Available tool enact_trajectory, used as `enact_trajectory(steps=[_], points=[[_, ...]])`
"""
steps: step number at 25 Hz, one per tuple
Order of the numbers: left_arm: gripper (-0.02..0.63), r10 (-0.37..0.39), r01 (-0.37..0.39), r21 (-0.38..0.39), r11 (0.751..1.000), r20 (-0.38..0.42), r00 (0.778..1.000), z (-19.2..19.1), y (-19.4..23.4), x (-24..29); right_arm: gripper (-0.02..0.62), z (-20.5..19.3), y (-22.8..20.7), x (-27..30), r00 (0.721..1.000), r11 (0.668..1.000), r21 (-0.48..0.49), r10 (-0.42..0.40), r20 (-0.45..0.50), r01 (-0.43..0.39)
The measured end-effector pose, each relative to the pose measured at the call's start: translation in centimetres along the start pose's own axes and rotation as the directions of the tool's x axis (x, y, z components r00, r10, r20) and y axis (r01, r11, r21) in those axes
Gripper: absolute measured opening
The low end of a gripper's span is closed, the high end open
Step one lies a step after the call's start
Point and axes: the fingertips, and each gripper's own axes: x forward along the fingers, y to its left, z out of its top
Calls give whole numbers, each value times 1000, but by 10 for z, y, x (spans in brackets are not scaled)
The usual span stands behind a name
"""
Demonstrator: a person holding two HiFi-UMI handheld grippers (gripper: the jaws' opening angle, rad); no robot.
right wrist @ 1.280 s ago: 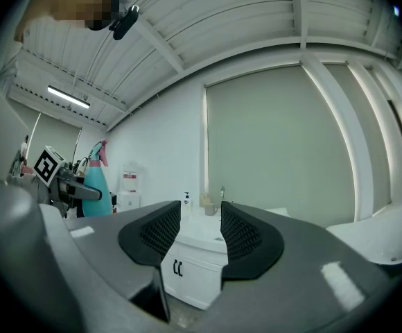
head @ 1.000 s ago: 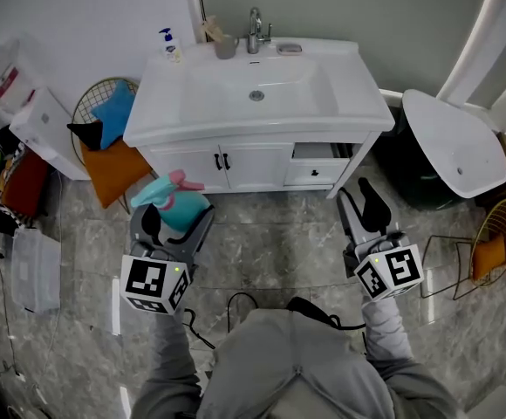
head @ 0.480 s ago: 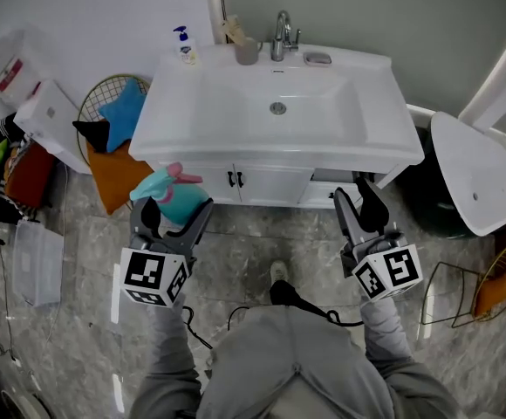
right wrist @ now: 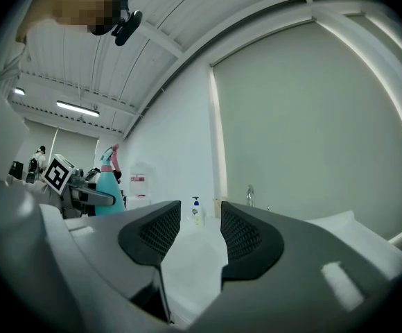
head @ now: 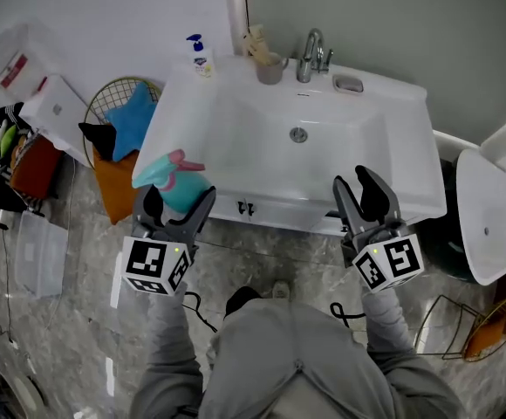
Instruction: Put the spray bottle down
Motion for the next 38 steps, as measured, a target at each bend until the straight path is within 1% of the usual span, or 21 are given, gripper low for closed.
enact_trajectory(steps=[5, 10, 14, 16, 20, 23, 27, 30, 32, 35, 38], points=[[439, 23, -22, -21, 1000, 4, 1000, -5, 41, 35, 179, -5, -3, 57, 1000, 1000, 0, 22, -7, -22], [439, 17, -17, -27, 999, 11, 1000, -20, 98, 80, 179, -17, -4, 122, 1000, 1000, -4, 0, -16, 0], [439, -6, 6, -9, 1000, 35, 999, -30, 142, 127, 179, -20, 3, 175, 1000, 1000, -12, -15, -19, 15], [439, -29, 29, -2, 1000, 41, 999, -37, 160, 152, 179, -21, 6, 200, 1000, 1000, -16, -19, -22, 19], [437, -81, 81, -19, 996, 29, 996, -61, 188, 197, 179, -25, 12, 242, 999, 999, -17, -37, -36, 36], [437, -112, 112, -20, 993, 11, 994, -84, 201, 230, 179, -31, 15, 266, 998, 999, -26, -41, -53, 40], [437, -145, 145, -17, 989, -3, 989, -113, 206, 267, 179, -38, 14, 288, 995, 998, -34, -58, -77, 55], [437, -144, 144, -30, 989, -13, 989, -131, 211, 290, 179, -43, 10, 297, 993, 997, -41, -75, -92, 71], [437, -145, 144, -42, 989, -34, 989, -143, 212, 300, 179, -46, 5, 300, 990, 995, -45, -90, -105, 85], [436, -145, 142, -51, 989, -65, 987, -159, 212, 310, 179, -49, -1, 302, 987, 993, -50, -112, -119, 107], [436, -141, 137, -61, 989, -74, 987, -169, 215, 315, 179, -51, -6, 303, 984, 991, -53, -126, -123, 121]])
